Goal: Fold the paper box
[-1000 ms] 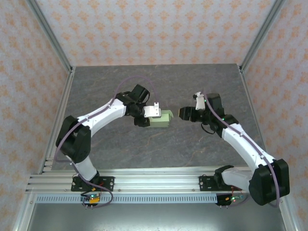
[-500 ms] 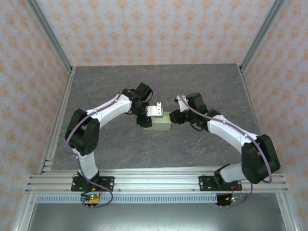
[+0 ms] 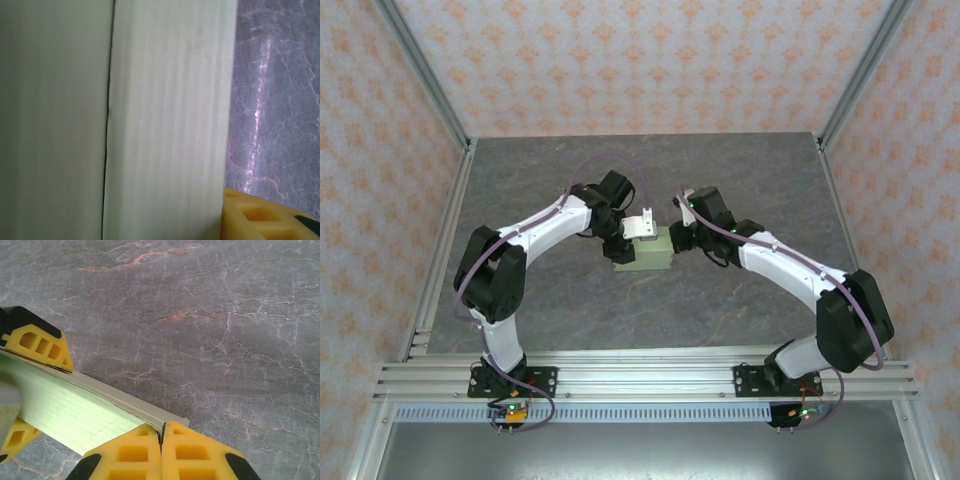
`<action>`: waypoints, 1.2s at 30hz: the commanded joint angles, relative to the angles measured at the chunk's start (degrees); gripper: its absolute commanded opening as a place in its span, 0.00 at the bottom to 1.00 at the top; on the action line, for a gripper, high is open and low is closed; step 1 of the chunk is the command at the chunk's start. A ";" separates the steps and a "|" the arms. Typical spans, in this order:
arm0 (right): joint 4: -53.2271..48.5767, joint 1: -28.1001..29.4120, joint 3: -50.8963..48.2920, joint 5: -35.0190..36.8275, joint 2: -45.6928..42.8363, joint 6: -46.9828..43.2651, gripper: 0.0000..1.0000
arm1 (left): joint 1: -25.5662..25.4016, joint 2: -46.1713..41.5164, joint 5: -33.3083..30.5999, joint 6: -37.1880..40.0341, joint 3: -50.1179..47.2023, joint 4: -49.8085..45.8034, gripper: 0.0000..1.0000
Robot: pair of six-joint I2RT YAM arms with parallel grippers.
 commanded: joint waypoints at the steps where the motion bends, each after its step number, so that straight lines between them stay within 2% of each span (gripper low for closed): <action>1: -0.33 2.59 0.50 4.88 0.71 3.34 0.06 | -0.39 -2.34 1.33 -4.46 -2.27 6.00 0.52; 6: 2.69 4.83 -1.39 12.82 -0.75 10.97 0.03 | -0.39 -4.03 2.85 -10.21 -5.59 11.73 0.53; 9: 5.96 7.82 -3.57 20.21 -1.84 15.85 0.01 | -0.52 -5.22 2.64 -14.02 -7.54 14.76 0.53; 13: 10.36 10.21 -7.14 26.50 -2.32 19.92 0.01 | -0.52 -8.13 2.66 -15.75 -10.70 18.47 0.53; 16: 11.45 11.80 -8.67 30.32 -2.49 21.09 0.00 | -0.41 -10.09 0.79 -18.77 -11.46 19.94 0.60; 21: 12.82 12.51 -10.10 32.20 -2.01 20.33 0.00 | 0.66 -15.16 1.15 -29.07 -14.59 24.77 0.65; 26: 12.84 13.45 -10.07 34.14 -2.17 20.63 0.00 | 2.09 -24.37 2.21 -38.43 -21.68 30.83 0.73; 33: 12.98 14.21 -10.40 37.58 -3.31 20.66 0.00 | 5.10 -37.60 -3.94 -50.80 -32.57 38.62 0.91; 36: 13.06 14.27 -10.41 38.07 -3.30 20.01 0.00 | 5.94 -39.32 -5.12 -55.93 -34.38 39.31 0.86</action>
